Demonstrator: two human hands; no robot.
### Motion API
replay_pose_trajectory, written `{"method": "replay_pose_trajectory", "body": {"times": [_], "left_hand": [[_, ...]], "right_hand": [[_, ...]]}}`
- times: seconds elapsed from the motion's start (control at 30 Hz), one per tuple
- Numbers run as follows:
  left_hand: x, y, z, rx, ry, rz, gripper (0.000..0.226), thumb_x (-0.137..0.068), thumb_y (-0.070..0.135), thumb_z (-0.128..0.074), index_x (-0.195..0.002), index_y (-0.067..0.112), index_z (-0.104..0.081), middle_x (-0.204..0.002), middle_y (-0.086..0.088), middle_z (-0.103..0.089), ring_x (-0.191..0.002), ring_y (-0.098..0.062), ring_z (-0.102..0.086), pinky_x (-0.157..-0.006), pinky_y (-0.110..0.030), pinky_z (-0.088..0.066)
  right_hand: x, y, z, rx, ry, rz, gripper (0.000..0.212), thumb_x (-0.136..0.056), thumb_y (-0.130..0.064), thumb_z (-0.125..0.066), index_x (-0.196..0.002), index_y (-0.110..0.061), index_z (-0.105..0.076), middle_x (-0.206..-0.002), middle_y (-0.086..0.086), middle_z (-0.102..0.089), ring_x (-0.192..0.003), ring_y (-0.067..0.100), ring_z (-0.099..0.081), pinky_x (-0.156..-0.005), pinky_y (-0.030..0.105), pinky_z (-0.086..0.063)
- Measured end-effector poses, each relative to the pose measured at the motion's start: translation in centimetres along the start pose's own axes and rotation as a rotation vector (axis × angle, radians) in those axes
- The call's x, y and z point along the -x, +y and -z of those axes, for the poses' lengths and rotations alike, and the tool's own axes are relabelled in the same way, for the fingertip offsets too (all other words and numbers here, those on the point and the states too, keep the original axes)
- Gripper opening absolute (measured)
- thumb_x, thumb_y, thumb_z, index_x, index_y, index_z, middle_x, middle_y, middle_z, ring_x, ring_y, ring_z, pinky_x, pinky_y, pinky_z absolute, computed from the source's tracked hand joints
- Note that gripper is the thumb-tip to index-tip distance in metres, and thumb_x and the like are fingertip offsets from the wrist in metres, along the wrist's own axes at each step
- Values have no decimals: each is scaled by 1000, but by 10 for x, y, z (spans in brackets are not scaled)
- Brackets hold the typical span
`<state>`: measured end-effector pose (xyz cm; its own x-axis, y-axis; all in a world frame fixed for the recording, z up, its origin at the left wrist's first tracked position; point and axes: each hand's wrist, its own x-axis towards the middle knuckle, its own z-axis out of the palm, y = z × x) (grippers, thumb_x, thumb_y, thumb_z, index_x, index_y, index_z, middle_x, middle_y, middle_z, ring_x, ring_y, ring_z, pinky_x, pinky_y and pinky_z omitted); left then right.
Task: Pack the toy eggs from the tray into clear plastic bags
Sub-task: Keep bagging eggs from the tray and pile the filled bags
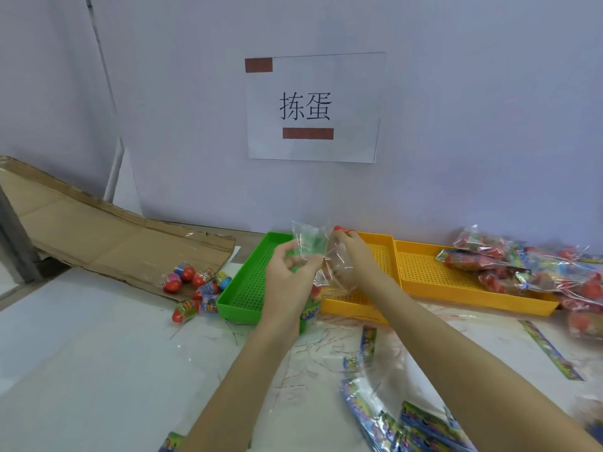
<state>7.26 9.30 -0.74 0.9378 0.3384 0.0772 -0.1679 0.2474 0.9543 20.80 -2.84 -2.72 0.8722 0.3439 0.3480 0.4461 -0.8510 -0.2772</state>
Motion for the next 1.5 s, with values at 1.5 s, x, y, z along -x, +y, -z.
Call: {"method": "replay_pose_trajectory", "body": {"times": [1.5], "left_hand": [[21, 6, -4, -503, -634, -199, 48, -94, 7, -78, -134, 30, -66, -118, 15, -75, -94, -17, -70, -92, -36, -59]], "right_hand": [[156, 15, 106, -468, 267, 218, 33, -93, -12, -74, -117, -32, -66, -110, -8, -61, -73, 7, -70, -67, 16, -52]]}}
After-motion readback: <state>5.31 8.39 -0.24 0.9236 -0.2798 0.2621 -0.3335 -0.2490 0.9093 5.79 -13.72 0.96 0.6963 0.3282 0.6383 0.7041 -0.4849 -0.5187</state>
